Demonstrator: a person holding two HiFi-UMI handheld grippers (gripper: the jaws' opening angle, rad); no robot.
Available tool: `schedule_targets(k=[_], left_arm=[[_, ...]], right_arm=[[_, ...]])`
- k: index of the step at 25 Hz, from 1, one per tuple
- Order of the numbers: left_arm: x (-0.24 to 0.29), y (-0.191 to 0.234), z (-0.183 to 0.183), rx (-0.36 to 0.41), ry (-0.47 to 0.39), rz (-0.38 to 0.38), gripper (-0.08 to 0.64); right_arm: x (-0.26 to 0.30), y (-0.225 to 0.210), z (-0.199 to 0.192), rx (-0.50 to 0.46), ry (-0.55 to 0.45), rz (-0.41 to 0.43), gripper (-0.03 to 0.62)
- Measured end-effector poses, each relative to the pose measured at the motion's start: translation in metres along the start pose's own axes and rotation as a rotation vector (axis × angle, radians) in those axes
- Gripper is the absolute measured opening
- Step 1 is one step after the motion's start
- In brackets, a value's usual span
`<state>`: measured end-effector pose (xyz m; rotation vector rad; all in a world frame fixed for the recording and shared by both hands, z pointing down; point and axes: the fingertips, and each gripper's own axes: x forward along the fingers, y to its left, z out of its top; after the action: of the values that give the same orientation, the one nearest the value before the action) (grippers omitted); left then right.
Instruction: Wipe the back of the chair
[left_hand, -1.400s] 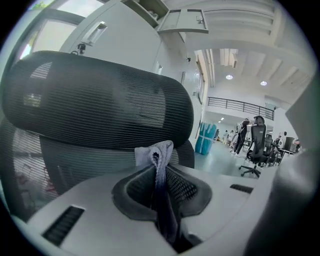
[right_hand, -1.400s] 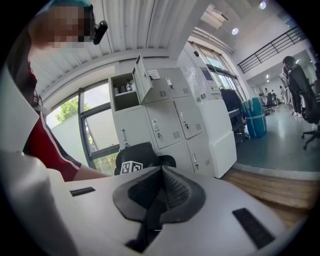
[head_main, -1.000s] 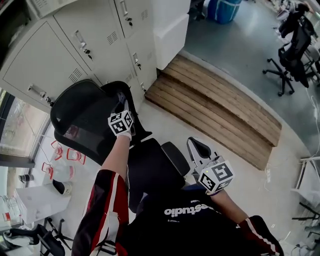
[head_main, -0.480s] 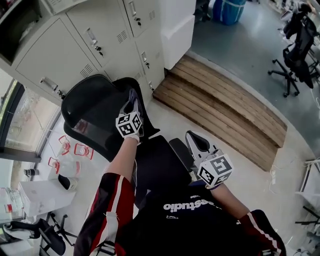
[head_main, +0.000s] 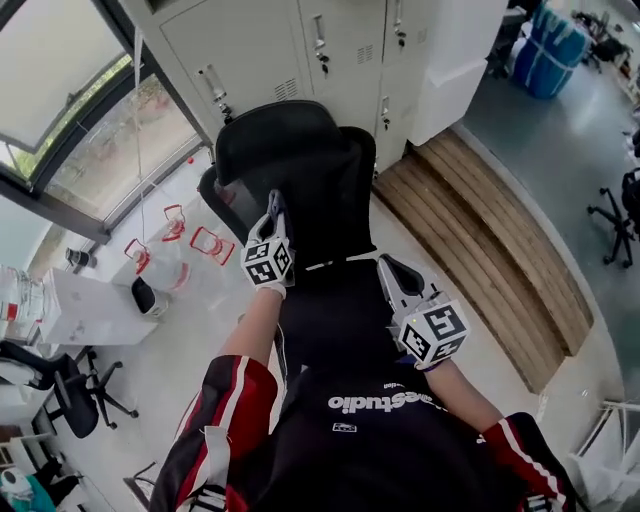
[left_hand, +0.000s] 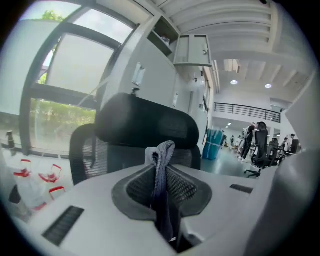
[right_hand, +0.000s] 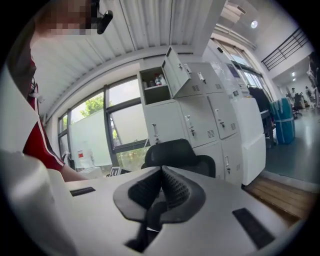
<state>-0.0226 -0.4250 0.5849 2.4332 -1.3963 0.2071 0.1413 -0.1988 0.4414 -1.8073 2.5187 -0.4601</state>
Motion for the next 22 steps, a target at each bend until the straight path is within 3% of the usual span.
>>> schedule_targets(k=[5, 11, 22], left_arm=[[-0.064, 0.102, -0.015, -0.005, 0.012, 0.156, 0.063], [-0.096, 0.179, -0.032, -0.013, 0.032, 0.244, 0.063], [-0.051, 0.232, -0.057, -0.064, 0.075, 0.282, 0.063]], right_arm=[[0.033, 0.057, -0.026, -0.004, 0.053, 0.103, 0.015], [0.054, 0.092, -0.05, -0.006, 0.099, 0.126, 0.015], [0.076, 0.083, -0.064, -0.022, 0.162, 0.063, 0.015]])
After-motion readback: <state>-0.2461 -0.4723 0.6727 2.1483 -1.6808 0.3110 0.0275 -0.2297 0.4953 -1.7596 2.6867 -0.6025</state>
